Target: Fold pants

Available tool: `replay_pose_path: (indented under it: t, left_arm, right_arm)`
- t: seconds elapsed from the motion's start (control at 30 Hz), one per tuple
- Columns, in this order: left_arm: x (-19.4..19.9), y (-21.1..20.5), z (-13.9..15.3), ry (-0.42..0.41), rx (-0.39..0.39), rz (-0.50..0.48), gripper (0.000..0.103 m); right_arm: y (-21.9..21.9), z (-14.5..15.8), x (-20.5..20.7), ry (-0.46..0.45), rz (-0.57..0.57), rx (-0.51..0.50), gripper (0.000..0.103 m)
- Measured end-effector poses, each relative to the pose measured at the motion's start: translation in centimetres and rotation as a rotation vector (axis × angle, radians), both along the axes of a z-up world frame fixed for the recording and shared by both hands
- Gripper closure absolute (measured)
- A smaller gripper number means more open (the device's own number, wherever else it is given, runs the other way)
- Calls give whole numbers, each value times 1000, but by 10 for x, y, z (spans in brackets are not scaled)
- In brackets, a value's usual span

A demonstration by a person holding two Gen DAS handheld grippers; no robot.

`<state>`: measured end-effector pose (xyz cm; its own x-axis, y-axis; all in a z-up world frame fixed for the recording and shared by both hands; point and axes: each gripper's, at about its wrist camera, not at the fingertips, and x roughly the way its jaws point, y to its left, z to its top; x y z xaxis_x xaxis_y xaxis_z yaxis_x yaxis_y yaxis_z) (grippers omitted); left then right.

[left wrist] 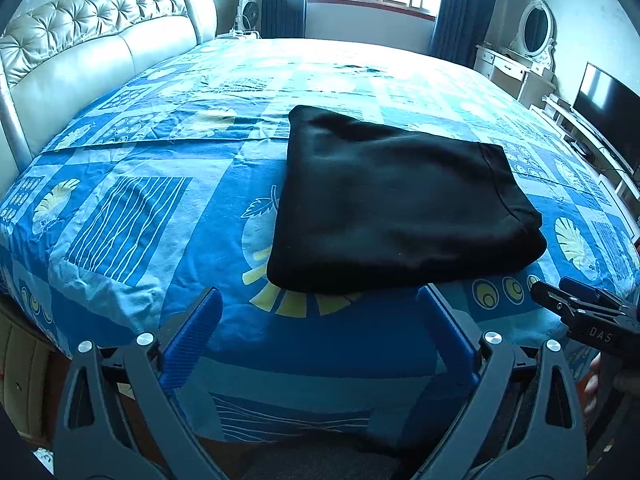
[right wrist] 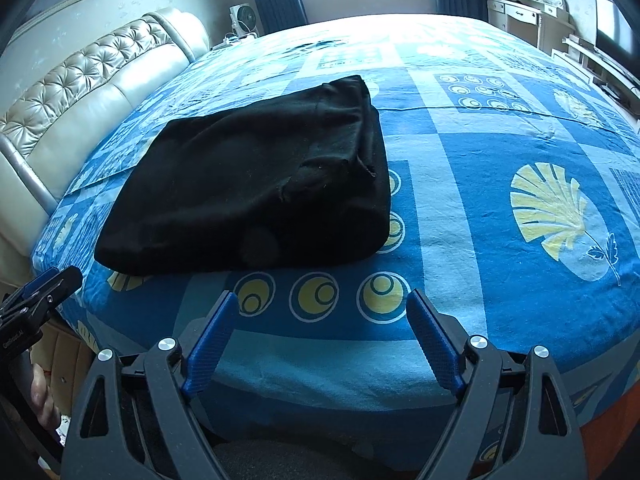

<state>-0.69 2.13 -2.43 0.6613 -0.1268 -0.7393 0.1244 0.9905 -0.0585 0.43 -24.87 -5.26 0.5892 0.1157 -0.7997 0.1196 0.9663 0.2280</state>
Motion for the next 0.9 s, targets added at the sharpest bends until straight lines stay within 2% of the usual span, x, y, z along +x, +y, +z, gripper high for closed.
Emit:
replay_pose_path:
  t: [0.17,0.33,0.9]
  left_arm:
    - [-2,-4,1,-6,4,-14,5]
    - [-2,-3,1,5,-24,-6,5]
    - [-2,-7,1,-15,33,2,5]
  right_arm:
    - [-1,0,1,2,6,-5,18]
    - [0,-1,1,6,11,1,18]
    - [5,-3,0,21,28,5,18]
